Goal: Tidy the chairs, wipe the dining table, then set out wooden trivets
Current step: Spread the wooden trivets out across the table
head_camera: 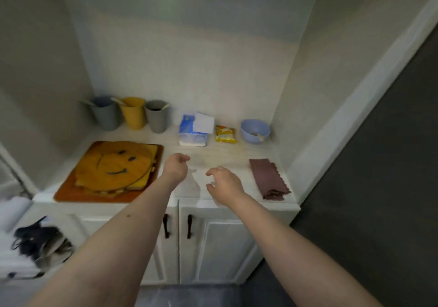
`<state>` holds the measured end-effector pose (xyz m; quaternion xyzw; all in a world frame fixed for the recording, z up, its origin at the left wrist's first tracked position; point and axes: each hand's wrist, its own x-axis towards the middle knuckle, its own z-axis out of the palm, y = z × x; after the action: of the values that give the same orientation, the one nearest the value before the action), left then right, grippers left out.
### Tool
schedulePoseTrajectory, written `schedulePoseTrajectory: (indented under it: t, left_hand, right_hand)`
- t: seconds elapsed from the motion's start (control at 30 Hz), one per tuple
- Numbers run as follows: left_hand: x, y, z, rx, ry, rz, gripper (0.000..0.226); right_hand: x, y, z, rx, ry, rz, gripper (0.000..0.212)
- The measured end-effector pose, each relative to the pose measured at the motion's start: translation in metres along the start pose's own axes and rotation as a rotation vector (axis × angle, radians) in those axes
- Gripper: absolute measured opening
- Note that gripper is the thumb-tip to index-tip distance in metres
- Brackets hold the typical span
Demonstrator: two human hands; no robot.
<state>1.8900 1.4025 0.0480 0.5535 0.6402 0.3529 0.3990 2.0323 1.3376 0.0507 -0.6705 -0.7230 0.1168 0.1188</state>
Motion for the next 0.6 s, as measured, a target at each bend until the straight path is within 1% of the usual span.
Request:
schedulePoseTrajectory:
  t: [0.13, 0.2, 0.3, 0.43, 0.5, 0.6]
  left_hand:
    - [0.006, -0.021, -0.061, 0.008, 0.183, -0.068, 0.033]
    - [0.008, -0.03, -0.087, 0.019, 0.236, -0.098, 0.032]
    - [0.013, -0.049, -0.122, 0.069, 0.279, -0.137, 0.036]
    - [0.025, -0.075, -0.165, 0.164, 0.329, -0.228, 0.047]
    - [0.029, -0.084, -0.174, 0.253, 0.329, -0.229, 0.05]
    - [0.044, -0.098, -0.187, 0.365, 0.304, -0.218, 0.049]
  right_hand:
    - [0.017, -0.048, 0.017, 0.085, -0.063, -0.073, 0.041]
    - [0.026, -0.067, 0.024, 0.11, -0.069, -0.081, 0.044]
    - [0.04, -0.091, 0.036, 0.15, -0.077, -0.064, 0.048]
    - [0.059, -0.119, 0.054, 0.301, -0.103, 0.025, 0.049]
    - [0.065, -0.125, 0.06, 0.348, -0.113, 0.066, 0.049]
    - [0.077, -0.14, 0.071, 0.437, -0.13, 0.147, 0.059]
